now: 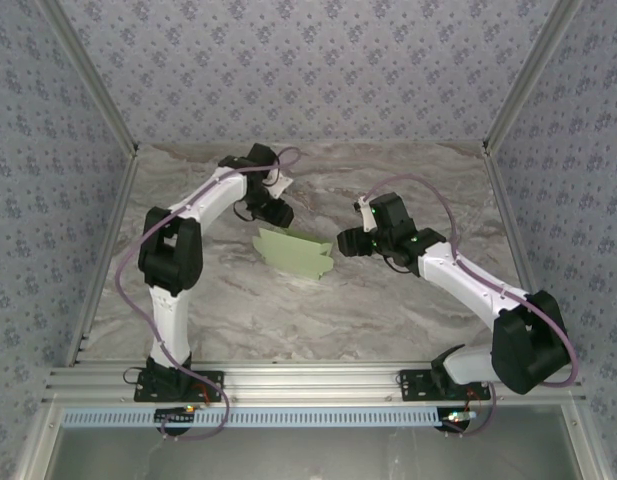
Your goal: Fold the paper box
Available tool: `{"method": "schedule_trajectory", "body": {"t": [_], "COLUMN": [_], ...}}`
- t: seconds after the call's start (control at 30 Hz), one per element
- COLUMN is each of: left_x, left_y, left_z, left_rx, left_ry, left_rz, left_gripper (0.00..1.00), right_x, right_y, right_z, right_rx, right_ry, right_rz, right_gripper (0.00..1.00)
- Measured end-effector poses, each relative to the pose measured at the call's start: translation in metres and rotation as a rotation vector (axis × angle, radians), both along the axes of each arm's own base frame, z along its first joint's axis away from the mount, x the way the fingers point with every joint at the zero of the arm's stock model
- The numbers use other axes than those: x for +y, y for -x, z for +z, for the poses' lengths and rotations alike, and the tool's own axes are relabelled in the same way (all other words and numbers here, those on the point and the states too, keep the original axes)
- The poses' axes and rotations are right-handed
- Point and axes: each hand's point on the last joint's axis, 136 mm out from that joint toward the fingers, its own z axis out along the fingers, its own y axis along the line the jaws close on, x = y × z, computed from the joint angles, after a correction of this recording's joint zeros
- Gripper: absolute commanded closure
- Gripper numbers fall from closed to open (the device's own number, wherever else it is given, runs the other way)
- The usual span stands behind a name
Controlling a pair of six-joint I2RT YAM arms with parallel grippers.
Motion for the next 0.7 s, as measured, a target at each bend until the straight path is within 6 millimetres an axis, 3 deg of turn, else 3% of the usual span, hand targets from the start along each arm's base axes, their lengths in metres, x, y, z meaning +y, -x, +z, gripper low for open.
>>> {"method": "schedule_trajectory", "body": {"t": [0.17, 0.33, 0.4, 0.47, 0.57, 0.7], "left_x": [0.012, 0.075, 0.103, 0.116, 0.122, 0.130], "left_y": [-0.015, -0.003, 0.011, 0.026, 0.050, 0.085], "left_z": [0.026, 0.068, 0.085, 0.094, 0.083, 0.032], "left_rx": [-0.116, -0.294, -0.381, -0.443, -0.469, -0.389], "left_ry": [0.012, 0.046, 0.066, 0.102, 0.153, 0.141], "left_rz": [0.061, 0.278, 0.388, 0.459, 0.531, 0.597], "left_gripper": [0.47, 0.47, 0.47, 0.47, 0.48, 0.49], "right_x": [-0.011, -0.028, -0.024, -0.015, 0.000, 0.021], "right_y": [-0.007, -0.025, -0.034, -0.043, -0.059, -0.087], "right_z": [-0.001, -0.020, -0.033, -0.045, -0.057, -0.060], "right_rx": [0.007, 0.062, 0.098, 0.127, 0.151, 0.144], "right_ry": [-0.004, 0.010, 0.025, 0.041, 0.077, 0.103], "right_rz": [-0.045, -0.124, -0.125, -0.115, -0.095, -0.070], "right_gripper": [0.30, 0.30, 0.32, 0.33, 0.35, 0.37]}}
